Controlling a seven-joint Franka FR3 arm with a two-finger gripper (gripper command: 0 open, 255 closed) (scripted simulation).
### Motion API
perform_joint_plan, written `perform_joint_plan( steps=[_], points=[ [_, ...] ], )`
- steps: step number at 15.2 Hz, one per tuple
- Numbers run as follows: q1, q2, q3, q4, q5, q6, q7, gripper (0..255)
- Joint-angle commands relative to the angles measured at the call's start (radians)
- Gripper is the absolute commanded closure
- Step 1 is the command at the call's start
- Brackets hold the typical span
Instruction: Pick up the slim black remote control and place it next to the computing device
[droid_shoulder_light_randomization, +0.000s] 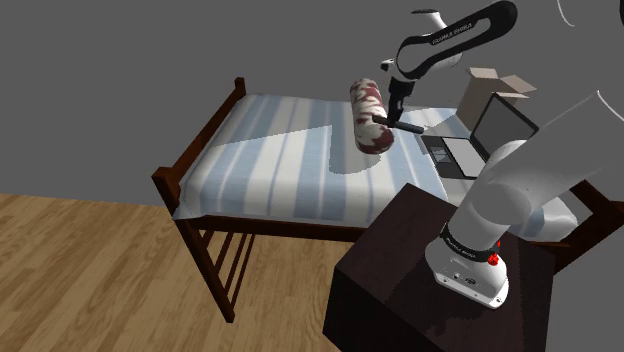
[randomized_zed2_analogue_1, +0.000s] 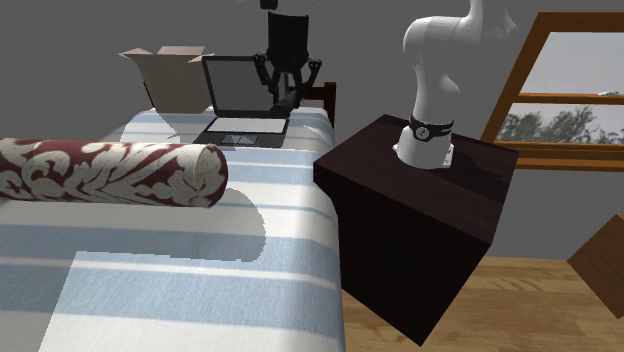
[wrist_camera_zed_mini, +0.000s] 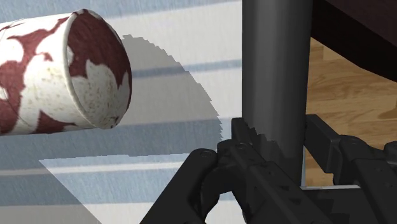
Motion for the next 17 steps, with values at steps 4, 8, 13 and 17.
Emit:
perform_joint_plan(
  steps=[4, 8, 13, 17],
  points=[
    [0.000, -0.031, 0.015, 0.045, 0.004, -0.076, 0.000, 255],
    [0.000, -0.053, 0.026, 0.083, 0.007, -0.136, 0.000, 255],
    [-0.053, -0.108, -0.033, 0.064, -0.036, -0.157, -0.085, 255],
    [-0.104, -0.142, -0.100, 0.058, -0.077, -0.168, -0.176, 255]
  ],
)
